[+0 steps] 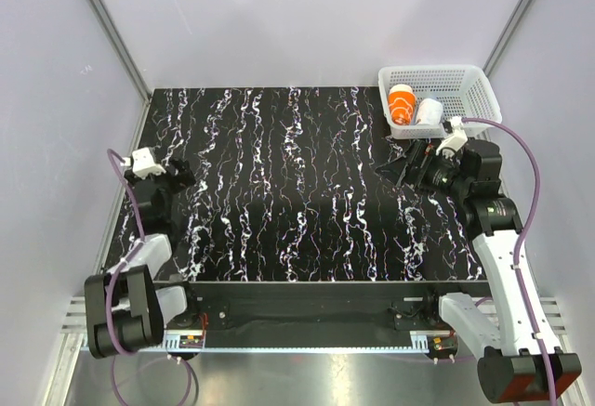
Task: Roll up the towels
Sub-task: Place the rolled towel into the container
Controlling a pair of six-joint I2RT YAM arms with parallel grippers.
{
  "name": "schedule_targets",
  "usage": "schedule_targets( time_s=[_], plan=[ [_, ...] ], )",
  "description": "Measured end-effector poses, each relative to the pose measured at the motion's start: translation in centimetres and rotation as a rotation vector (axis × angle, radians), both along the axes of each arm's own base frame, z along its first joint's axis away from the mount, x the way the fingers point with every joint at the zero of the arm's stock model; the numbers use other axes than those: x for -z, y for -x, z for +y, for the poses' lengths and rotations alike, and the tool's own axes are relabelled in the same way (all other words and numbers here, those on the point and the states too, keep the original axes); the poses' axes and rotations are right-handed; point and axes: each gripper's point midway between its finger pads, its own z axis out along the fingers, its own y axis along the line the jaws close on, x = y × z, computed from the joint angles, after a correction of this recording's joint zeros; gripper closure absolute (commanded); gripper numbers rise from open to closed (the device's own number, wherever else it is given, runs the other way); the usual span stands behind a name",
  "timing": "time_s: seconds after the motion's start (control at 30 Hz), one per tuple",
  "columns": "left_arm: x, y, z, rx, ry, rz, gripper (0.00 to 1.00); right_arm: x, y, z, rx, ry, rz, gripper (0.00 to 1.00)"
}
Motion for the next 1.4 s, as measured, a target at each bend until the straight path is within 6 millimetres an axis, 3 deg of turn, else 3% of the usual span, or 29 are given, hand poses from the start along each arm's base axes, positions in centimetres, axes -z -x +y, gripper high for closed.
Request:
schedule_targets(
  time_s=[0.1, 0.2, 0.3, 0.37, 0.77, 0.93, 1.4],
  plan=[
    [3.1, -0.4, -0.7, 0.032, -0.023, 0.084, 0.01, 0.3, -0.3, 0.0, -0.001, 0.0, 0.01, 0.0],
    [6.1, -0.5, -3.1, 0.119, -0.075, 0.161, 0.01, 0.4, -0.5, 0.0, 0.0, 0.0, 0.015, 0.0],
    [7.3, 0.2, -5.3, 0.19, -0.133, 0.157, 0.01, 0.1, -0.5, 0.0, 0.0, -0.001, -0.001, 0.0],
    [8.0, 0.8, -5.6, 0.205, -0.157, 0.166, 0.01, -0.2, -0.4, 0.1, 0.001, -0.004, -0.011, 0.0],
    [6.5, 0.3, -4.9, 0.169, -0.192, 0.103, 0.01, -1.2, 0.9, -0.2, 0.015, -0.006, -0.045, 0.0],
    [6.5, 0.3, -4.8, 0.165, -0.193, 0.102, 0.01, -0.9, 0.7, -1.3, 0.076, 0.042, -0.028, 0.0],
    [6.5, 0.3, -4.8, 0.164, -0.194, 0.102, 0.01, -1.6, -1.4, -9.2, 0.524, 0.243, -0.032, 0.0]
  ],
)
